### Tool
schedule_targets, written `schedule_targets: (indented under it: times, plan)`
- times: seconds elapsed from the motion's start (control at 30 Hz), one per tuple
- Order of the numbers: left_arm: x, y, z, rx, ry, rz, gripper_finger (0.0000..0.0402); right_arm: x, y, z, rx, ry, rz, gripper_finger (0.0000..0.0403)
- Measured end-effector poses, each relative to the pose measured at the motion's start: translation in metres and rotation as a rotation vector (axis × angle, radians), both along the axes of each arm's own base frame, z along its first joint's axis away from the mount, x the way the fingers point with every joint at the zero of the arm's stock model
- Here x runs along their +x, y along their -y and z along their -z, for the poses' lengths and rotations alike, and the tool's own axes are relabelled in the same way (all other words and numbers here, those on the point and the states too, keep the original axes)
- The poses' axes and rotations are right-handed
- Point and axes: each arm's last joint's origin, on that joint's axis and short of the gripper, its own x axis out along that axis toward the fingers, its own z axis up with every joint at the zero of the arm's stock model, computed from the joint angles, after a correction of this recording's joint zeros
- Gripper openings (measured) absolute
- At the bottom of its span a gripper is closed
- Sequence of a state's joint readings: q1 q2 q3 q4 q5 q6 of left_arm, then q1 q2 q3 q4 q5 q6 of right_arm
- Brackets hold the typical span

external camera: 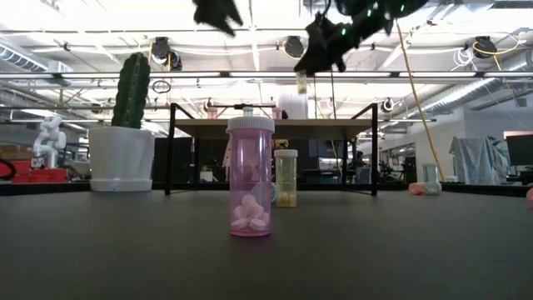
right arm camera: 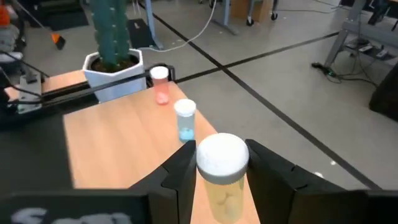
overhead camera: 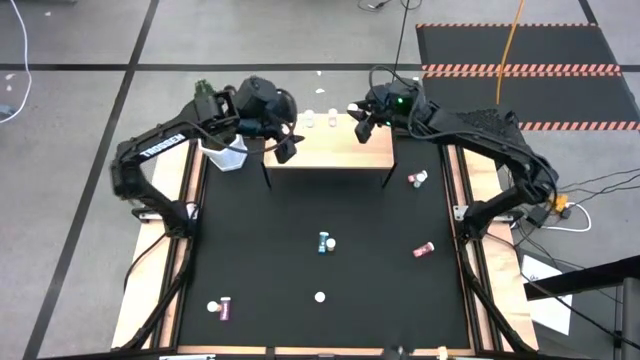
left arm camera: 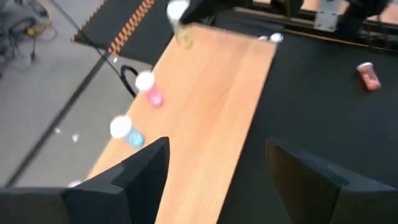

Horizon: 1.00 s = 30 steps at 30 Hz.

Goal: Pick and place medicine bottles onto shelf by color
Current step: Put the bottom right yellow pill bottle on the shelf

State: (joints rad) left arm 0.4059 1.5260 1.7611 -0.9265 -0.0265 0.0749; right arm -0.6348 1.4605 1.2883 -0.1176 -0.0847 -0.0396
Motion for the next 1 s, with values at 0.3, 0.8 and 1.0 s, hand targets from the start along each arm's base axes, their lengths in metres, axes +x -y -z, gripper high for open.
schedule_targets:
  times: [0.3,0.8,1.0]
  plan:
    - [-0.047,-0.002,0.071,-0.035,0.131,-0.091,0.026,-0.009,0.03,0.059,0.054,0.029,0.036,0.0116]
    - [-0.053,0.006,0.093,-0.018,0.162,-0.073,0.0269,-0.019,0.039,0.084,0.045,0.07,0.078,0.0116]
    - [-0.053,0.005,0.092,-0.022,0.174,-0.079,0.0269,-0.018,0.039,0.085,0.047,0.074,0.079,0.0116]
